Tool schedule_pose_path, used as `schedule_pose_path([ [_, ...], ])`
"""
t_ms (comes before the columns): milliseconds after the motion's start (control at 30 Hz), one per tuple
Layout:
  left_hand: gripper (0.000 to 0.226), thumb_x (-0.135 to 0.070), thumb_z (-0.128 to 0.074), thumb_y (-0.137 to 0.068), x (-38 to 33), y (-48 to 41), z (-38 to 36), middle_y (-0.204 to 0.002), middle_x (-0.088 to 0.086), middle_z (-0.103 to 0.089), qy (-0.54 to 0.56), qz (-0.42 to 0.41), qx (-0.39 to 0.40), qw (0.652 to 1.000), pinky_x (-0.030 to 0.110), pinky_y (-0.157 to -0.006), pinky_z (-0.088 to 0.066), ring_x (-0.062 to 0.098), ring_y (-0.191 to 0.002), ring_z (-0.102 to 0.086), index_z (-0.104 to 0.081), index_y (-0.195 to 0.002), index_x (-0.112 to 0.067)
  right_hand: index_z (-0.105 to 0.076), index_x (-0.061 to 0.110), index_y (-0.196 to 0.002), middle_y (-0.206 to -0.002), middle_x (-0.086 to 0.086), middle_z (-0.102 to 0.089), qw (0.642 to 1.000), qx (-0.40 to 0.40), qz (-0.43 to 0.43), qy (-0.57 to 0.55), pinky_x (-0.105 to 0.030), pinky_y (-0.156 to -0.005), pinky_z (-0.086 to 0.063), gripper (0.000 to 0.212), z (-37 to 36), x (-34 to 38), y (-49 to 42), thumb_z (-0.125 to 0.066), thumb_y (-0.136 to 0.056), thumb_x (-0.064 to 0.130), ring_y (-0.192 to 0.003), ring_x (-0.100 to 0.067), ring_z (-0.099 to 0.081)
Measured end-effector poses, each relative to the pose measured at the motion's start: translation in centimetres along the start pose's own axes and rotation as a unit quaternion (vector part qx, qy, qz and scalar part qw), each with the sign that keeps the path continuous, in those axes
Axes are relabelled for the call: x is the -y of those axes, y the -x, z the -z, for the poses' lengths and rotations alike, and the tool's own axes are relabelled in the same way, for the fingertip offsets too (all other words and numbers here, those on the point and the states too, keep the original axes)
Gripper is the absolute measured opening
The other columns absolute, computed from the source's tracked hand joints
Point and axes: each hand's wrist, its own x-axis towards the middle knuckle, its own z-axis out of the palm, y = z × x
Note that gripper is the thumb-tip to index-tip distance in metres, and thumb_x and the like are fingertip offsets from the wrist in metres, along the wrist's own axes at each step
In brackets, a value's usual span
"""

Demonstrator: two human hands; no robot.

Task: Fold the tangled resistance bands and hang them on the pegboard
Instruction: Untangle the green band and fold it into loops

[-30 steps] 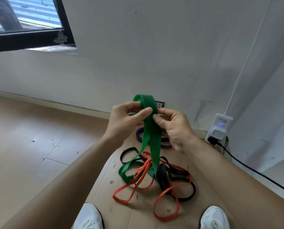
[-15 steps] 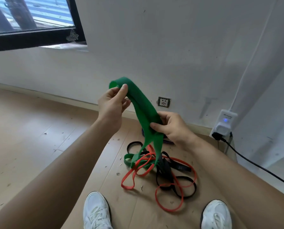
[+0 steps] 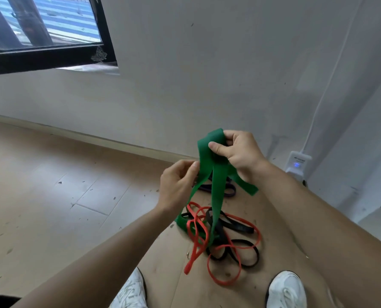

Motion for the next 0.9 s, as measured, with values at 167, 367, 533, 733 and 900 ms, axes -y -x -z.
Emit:
schedule_pose_path([
  [167,0.019,-0.013,-0.062,-0.100,0.2,-0.6,-0.5,-0.098,0.005,-0.078,0.029,0.009,-0.011,0.999,0.039,-0.084,-0.062,0.020,-0.092,-0.075,-0.074,-0.113,-0.005,-0.065,-0.009,-0.116,-0.106,-0.021,-0.071,0.993,0.013,-0.087,-0.076,-0.033,-0.073,-0.061,0.023,-0.1,-2.4,0.7,-0.050,-0.104,0.004,-0.087,-0.022,-0.071],
  [367,0.013,-0.008,-0.067,-0.096,0.4,-1.8,-0.8,-0.094,0.004,-0.079,0.046,0.057,-0.021,0.997,0.040,-0.089,-0.061,0.023,-0.092,-0.076,-0.077,-0.102,-0.014,-0.060,0.002,-0.131,-0.119,-0.022,-0.069,0.971,0.114,-0.164,-0.131,-0.044,-0.086,-0.060,0.040,-0.6,-3.2,1.6,-0.029,-0.106,-0.003,-0.102,-0.028,-0.068],
  [533,0.020,-0.014,-0.058,-0.102,0.5,-1.9,-0.9,-0.096,0.010,-0.079,0.086,0.084,0.049,0.991,0.035,-0.083,-0.062,0.023,-0.092,-0.075,-0.077,-0.108,-0.009,-0.060,0.006,-0.131,-0.119,-0.020,-0.069,0.978,0.086,-0.151,-0.113,-0.041,-0.083,-0.061,0.036,-1.6,-4.6,1.8,-0.034,-0.107,0.000,-0.107,-0.031,-0.069],
  [733,0.019,-0.002,-0.063,-0.097,1.3,-1.9,-0.5,-0.099,0.011,-0.079,0.081,0.091,0.076,0.990,0.033,-0.081,-0.063,0.026,-0.095,-0.076,-0.073,-0.113,-0.004,-0.075,0.018,-0.111,-0.094,-0.007,-0.078,0.986,0.058,-0.091,0.123,-0.046,-0.078,-0.064,0.018,0.1,-5.3,1.3,-0.071,-0.094,0.023,-0.085,-0.026,-0.077],
  [900,0.019,-0.005,-0.058,-0.100,-0.7,-3.8,0.6,-0.094,0.002,-0.078,0.105,0.082,0.130,0.983,0.025,-0.077,-0.057,0.012,-0.086,-0.071,-0.075,-0.107,-0.012,-0.073,0.022,-0.071,-0.063,0.010,-0.068,0.923,-0.088,0.084,0.365,-0.027,-0.063,-0.052,0.025,2.2,-1.5,0.0,-0.080,-0.082,0.043,-0.061,-0.006,-0.065],
])
